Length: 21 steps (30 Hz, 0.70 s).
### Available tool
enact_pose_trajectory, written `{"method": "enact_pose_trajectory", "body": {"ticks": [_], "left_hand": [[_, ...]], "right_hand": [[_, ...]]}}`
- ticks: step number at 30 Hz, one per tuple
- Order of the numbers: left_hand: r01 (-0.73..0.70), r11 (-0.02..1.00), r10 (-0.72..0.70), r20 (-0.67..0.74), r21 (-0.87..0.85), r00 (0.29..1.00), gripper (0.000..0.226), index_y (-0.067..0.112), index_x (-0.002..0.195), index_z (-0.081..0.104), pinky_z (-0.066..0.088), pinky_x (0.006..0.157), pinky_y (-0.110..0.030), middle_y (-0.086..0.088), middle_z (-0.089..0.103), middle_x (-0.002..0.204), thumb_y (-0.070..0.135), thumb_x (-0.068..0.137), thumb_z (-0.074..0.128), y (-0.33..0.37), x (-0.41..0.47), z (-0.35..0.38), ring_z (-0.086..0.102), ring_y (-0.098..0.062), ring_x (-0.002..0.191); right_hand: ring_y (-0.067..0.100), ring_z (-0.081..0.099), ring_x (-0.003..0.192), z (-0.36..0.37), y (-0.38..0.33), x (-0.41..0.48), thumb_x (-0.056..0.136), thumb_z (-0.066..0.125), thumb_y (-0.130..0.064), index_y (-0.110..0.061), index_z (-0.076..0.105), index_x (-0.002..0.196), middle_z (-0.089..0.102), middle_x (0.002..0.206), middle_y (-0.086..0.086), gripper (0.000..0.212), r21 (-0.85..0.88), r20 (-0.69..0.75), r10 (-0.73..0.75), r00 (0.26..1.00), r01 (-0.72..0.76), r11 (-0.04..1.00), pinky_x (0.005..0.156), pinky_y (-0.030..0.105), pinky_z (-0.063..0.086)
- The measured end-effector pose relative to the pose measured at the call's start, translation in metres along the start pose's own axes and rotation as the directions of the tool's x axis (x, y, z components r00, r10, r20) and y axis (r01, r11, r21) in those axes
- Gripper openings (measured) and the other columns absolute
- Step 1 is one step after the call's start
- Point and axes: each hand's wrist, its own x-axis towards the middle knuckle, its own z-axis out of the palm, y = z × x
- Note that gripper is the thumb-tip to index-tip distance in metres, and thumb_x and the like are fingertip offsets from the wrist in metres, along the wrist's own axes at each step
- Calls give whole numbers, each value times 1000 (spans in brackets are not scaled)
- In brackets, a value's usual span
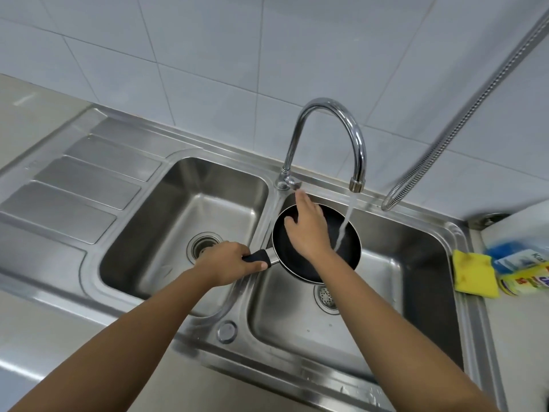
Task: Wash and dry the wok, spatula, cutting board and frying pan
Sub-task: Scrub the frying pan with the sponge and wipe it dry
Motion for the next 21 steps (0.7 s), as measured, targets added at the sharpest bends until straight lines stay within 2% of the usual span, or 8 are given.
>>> {"method": "enact_pose_trajectory", "body": {"ticks": [4, 7, 10, 11, 14, 17, 19, 21], "left_hand": [[14, 1000, -14, 6, 1, 1000, 55, 21, 65, 53, 37, 56, -28, 2, 58, 66, 74, 80, 52, 9, -2, 6, 59, -17, 67], [10, 1000, -10, 9, 24, 1000, 56, 21, 67, 54, 38, 57, -28, 4, 58, 66, 76, 79, 51, 20, -5, 13, 59, -17, 68], [-13, 995, 13, 5, 99, 1000, 55, 24, 75, 57, 39, 59, -28, 7, 60, 73, 78, 79, 48, 36, -10, 20, 59, -15, 74], [-11, 995, 11, 0, 99, 1000, 54, 25, 78, 58, 39, 60, -28, 7, 61, 76, 78, 78, 49, 40, -10, 22, 59, -15, 76], [8, 998, -7, -11, 59, 1000, 52, 25, 73, 54, 38, 59, -28, 7, 60, 76, 77, 78, 51, 48, -15, 31, 59, -15, 77], [-10, 999, 10, -5, 30, 1000, 54, 24, 68, 50, 35, 54, -28, 7, 57, 69, 77, 78, 51, 53, -21, 34, 57, -14, 70], [-25, 999, 24, 8, 36, 1000, 54, 24, 69, 51, 33, 53, -28, 7, 56, 68, 77, 79, 50, 56, -24, 32, 55, -13, 67], [-11, 1000, 11, -4, 13, 1000, 53, 25, 68, 51, 33, 53, -27, 7, 55, 67, 77, 79, 51, 56, -26, 30, 55, -13, 67]], "right_hand": [[25, 45, 130, 3, 50, -58, 93, 53, -13, -15, 63, 128, 55, 139, 3, 37, 32, -48, 13, 999, -11, 999, 111, 29, 27], [25, 42, 133, -1, 91, -92, 98, 47, -20, -14, 62, 130, 55, 139, 3, 35, -148, 51, 85, 995, -77, 986, 113, 29, 23], [30, 33, 139, -14, 106, -101, 102, 22, -49, -19, 52, 137, 47, 143, 8, 54, -442, 293, 239, 926, -90, 892, 118, 46, 10], [30, 33, 139, -19, 102, -103, 100, 17, -57, -21, 49, 139, 46, 143, 9, 62, -390, 380, 262, 887, -104, 915, 117, 48, 11], [25, 33, 141, -22, 72, -107, 93, 19, -71, -26, 44, 144, 42, 150, 4, 73, 15, 563, 198, 802, -250, 968, 114, 39, 23], [21, 13, 149, -15, 58, -84, 98, 21, -62, -28, 29, 152, 22, 160, -1, 64, 166, 523, 115, 845, -234, 958, 120, 44, 9], [26, -4, 150, -16, 70, -58, 101, 20, -56, -31, 14, 155, 4, 163, -3, 59, -72, 466, 127, 875, -106, 992, 118, 53, -3], [33, -14, 148, -21, 93, -42, 98, 22, -61, -30, 0, 155, -8, 163, 3, 69, -384, 397, 186, 899, -21, 923, 116, 55, -7]]}}
